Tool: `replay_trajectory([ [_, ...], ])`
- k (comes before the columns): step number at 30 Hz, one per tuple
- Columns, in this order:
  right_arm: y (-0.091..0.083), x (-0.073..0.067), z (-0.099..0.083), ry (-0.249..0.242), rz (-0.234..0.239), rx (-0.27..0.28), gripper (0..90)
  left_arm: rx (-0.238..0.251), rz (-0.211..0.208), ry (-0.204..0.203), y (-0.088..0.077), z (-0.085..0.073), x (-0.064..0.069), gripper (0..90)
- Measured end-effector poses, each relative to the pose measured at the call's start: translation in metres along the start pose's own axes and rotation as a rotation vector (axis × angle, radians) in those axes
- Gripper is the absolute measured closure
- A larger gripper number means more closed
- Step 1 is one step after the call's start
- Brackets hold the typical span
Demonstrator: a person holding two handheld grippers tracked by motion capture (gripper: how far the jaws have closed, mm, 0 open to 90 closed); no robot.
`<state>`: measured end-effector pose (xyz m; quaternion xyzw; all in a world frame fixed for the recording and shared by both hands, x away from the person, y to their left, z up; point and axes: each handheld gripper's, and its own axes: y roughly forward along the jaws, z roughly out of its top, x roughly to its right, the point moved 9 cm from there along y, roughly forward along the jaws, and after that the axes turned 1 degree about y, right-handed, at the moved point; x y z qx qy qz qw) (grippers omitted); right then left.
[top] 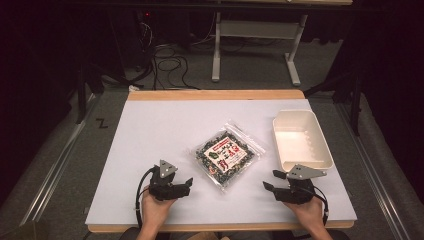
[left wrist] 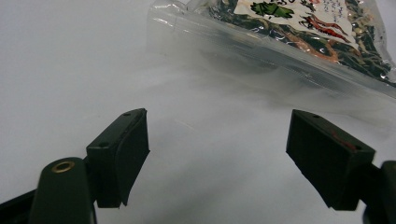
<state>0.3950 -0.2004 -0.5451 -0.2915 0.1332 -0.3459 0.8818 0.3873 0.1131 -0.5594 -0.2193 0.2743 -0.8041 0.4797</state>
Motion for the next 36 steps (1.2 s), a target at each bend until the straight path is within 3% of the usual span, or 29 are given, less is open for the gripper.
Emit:
replay_trajectory([
  [7,0.002,-0.001,-0.002,-0.025,-0.007,-0.01,41.6,-0.006,0.014,0.032,0.001,0.0,0.001,21.4],
  [12,0.005,-0.003,-0.003,-0.037,0.006,-0.019,41.3,-0.021,0.001,0.04,0.002,0.0,0.005,21.0],
  [15,0.007,-0.004,-0.003,-0.051,0.008,-0.028,41.3,0.04,0.012,0.053,-0.005,0.01,0.012,21.3],
  [18,0.006,-0.004,-0.003,-0.05,0.006,-0.021,41.3,0.064,0.007,0.068,-0.009,0.016,0.017,21.4],
  [23,0.006,-0.003,-0.003,-0.05,0.008,-0.022,41.2,0.028,-0.006,0.094,-0.001,0.025,0.027,21.3],
  [30,0.006,-0.003,-0.003,-0.051,0.01,-0.018,40.9,0.042,0.004,0.106,0.001,0.039,0.035,20.4],
  [36,0.007,-0.004,-0.002,-0.049,0.011,-0.014,40.2,0.054,-0.011,0.127,0.005,0.052,0.046,19.8],
])
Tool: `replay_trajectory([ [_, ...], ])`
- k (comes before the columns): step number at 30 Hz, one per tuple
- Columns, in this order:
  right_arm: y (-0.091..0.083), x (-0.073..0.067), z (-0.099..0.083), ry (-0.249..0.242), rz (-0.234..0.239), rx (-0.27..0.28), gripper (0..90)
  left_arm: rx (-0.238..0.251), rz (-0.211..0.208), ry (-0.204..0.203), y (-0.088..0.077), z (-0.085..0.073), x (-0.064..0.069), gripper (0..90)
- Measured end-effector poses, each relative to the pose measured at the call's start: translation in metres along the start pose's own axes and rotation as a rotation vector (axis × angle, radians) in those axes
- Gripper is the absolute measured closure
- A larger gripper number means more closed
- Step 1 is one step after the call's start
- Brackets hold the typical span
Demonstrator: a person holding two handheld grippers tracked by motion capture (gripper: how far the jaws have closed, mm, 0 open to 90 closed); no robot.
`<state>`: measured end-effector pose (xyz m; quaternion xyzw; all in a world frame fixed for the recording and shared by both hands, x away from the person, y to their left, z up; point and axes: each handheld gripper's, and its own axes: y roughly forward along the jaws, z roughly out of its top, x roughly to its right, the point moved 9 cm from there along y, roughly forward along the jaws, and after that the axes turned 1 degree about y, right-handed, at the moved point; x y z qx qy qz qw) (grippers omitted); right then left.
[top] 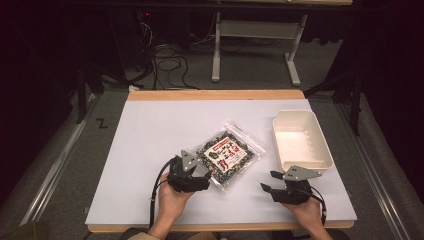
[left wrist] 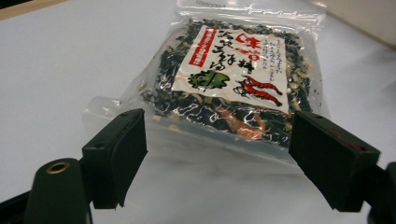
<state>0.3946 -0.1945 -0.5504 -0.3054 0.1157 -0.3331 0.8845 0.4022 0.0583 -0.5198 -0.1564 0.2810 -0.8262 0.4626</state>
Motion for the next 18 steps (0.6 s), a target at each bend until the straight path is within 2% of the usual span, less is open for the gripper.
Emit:
replay_trajectory([
  [6,-0.002,0.002,0.001,0.021,0.005,0.011,39.0,-0.013,-0.012,0.017,0.012,0.008,0.009,19.8],
  [10,-0.003,0.001,0.002,0.007,0.005,0.018,39.0,-0.021,-0.019,0.039,0.017,0.008,0.014,19.9],
  [11,-0.003,0.0,0.002,0.017,0.018,0.024,38.9,-0.031,-0.019,0.052,0.019,0.007,0.015,19.8],
  [12,-0.005,-0.003,0.008,0.098,0.091,0.068,37.0,-0.038,-0.019,0.06,0.021,0.006,0.016,19.8],
  [13,-0.005,-0.003,0.008,0.098,0.091,0.068,37.0,-0.044,-0.02,0.065,0.023,0.005,0.016,19.8],
  [14,-0.006,-0.003,0.012,0.119,0.096,0.081,36.7,-0.05,-0.02,0.063,0.025,0.004,0.015,19.8],
  [17,-0.009,-0.001,0.023,0.119,0.096,0.099,37.2,-0.063,-0.02,0.062,0.03,0.001,0.014,19.9],
  [18,-0.009,0.001,0.026,0.119,0.088,0.098,40.1,-0.068,-0.02,0.063,0.031,-0.001,0.014,20.0],
])
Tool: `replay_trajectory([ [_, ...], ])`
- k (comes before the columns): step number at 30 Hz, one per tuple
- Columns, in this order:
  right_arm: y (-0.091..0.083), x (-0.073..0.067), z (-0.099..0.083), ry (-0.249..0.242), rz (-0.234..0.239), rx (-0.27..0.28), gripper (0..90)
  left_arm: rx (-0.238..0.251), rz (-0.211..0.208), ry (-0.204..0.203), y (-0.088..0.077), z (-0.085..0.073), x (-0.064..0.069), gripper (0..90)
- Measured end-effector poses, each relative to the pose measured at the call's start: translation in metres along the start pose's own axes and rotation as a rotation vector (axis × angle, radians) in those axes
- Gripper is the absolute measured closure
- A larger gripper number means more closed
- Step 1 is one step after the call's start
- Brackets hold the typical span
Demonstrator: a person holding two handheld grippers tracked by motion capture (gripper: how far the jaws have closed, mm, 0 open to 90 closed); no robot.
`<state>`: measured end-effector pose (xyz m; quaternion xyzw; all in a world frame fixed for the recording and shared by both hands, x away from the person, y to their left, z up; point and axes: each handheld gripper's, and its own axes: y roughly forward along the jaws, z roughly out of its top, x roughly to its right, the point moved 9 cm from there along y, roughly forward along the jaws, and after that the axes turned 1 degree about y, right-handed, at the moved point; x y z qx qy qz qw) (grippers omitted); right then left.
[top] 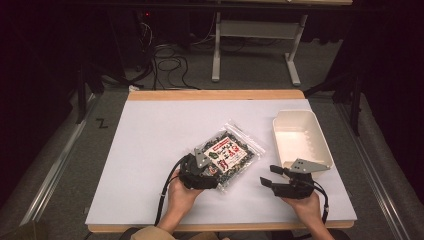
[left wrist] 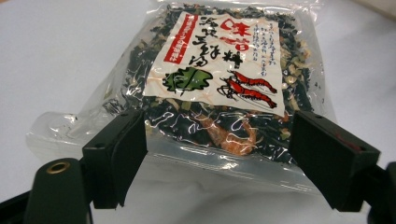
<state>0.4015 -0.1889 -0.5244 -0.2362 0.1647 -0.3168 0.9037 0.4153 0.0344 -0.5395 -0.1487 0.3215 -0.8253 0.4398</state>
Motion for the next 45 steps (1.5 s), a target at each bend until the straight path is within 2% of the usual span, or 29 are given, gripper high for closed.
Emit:
replay_trajectory([
  [1,0.0,0.002,0.008,0.005,-0.001,0.0,39.0,-0.002,0.001,0.003,0.001,-0.001,0.0,20.1],
  [2,0.0,0.002,0.008,0.005,-0.001,0.0,39.0,-0.005,-0.003,0.002,0.002,-0.003,0.001,20.1],
  [3,0.002,0.007,0.017,-0.003,-0.031,0.001,40.8,-0.015,-0.004,0.007,0.003,-0.007,0.001,20.1],
  [4,0.002,0.007,0.017,-0.003,-0.031,0.001,40.8,-0.015,-0.004,0.007,0.003,-0.007,0.001,20.2],
  [5,0.005,0.009,0.026,0.01,-0.01,-0.002,42.4,-0.018,-0.013,0.005,0.004,-0.008,0.001,20.3],
  [8,0.01,0.012,0.034,0.013,-0.011,-0.02,43.0,-0.018,-0.024,0.0,0.004,-0.012,-0.001,20.6],
  [10,0.017,0.018,0.047,-0.006,-0.035,-0.047,43.0,-0.013,-0.024,-0.006,0.002,-0.012,-0.002,20.6],
  [13,0.022,0.023,0.054,-0.013,-0.056,-0.067,42.6,-0.009,-0.026,-0.009,0.002,-0.014,-0.003,20.6],
  [15,0.031,0.031,0.063,-0.006,-0.076,-0.106,41.7,-0.008,-0.03,-0.015,0.001,-0.015,-0.003,20.6],
  [17,0.034,0.033,0.065,-0.004,-0.082,-0.121,41.5,-0.006,-0.035,-0.025,0.002,-0.015,-0.004,20.5],
  [19,0.044,0.039,0.072,0.025,-0.1,-0.176,40.6,-0.003,-0.039,-0.036,0.002,-0.016,-0.005,20.4],
  [26,0.057,0.033,0.082,0.05,-0.123,-0.234,39.1,-0.001,-0.041,-0.045,0.001,-0.019,-0.005,20.6],
  [29,0.062,0.037,0.086,0.04,-0.15,-0.261,38.8,-0.003,-0.046,-0.049,0.001,-0.019,-0.005,20.6],
  [33,0.067,0.045,0.095,0.058,-0.182,-0.295,37.8,-0.008,-0.046,-0.046,0.0,-0.021,-0.005,20.7],
  [36,0.074,0.048,0.095,0.068,-0.194,-0.337,37.4,-0.01,-0.052,-0.049,-0.001,-0.023,-0.005,20.7],
  [37,0.079,0.05,0.094,0.085,-0.194,-0.354,37.2,-0.015,-0.056,-0.047,-0.002,-0.024,-0.006,20.6],
  [45,0.093,0.061,0.083,0.152,-0.226,-0.44,35.6,-0.021,-0.057,-0.045,-0.004,-0.028,-0.006,20.6],
])
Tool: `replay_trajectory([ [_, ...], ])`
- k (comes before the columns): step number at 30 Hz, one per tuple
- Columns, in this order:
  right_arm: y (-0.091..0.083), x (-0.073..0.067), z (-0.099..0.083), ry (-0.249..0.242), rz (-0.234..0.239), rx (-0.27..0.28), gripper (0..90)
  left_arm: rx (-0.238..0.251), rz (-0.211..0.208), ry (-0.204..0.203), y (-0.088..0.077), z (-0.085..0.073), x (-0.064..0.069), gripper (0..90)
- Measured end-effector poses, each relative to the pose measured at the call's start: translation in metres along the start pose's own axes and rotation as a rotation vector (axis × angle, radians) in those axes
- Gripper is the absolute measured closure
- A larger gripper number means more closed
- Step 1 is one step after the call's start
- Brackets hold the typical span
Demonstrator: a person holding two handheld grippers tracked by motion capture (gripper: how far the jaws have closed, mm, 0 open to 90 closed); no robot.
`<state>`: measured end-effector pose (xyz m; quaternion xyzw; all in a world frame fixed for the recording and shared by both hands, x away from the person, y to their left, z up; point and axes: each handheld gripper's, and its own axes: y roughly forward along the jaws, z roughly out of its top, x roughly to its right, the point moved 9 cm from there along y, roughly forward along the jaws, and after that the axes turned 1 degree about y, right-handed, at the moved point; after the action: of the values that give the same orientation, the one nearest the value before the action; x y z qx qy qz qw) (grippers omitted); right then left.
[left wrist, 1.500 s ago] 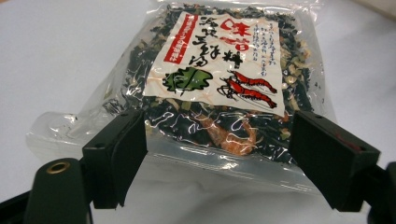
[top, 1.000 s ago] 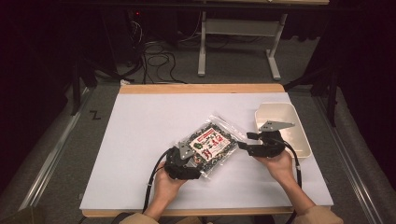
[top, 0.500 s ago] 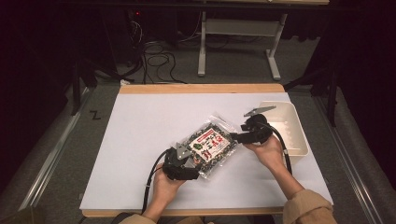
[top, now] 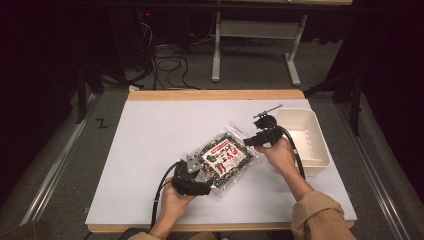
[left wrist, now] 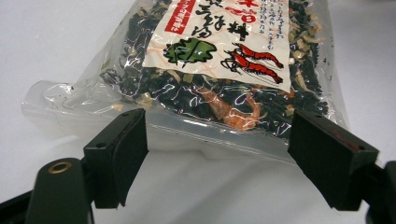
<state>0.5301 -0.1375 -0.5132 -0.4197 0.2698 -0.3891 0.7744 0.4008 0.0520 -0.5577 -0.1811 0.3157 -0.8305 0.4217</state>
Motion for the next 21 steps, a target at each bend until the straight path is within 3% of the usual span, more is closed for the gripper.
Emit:
replay_trajectory([
  [6,0.012,0.003,0.001,0.034,-0.035,-0.065,35.1,-0.003,0.0,0.001,-0.001,-0.001,0.0,20.6],
  [15,0.025,0.003,-0.001,0.081,-0.031,-0.098,32.5,-0.019,-0.013,-0.003,-0.004,-0.006,-0.001,20.6],
  [21,0.031,0.009,-0.002,0.115,-0.059,-0.119,29.5,-0.018,-0.015,-0.009,-0.004,-0.008,0.0,20.6],
])
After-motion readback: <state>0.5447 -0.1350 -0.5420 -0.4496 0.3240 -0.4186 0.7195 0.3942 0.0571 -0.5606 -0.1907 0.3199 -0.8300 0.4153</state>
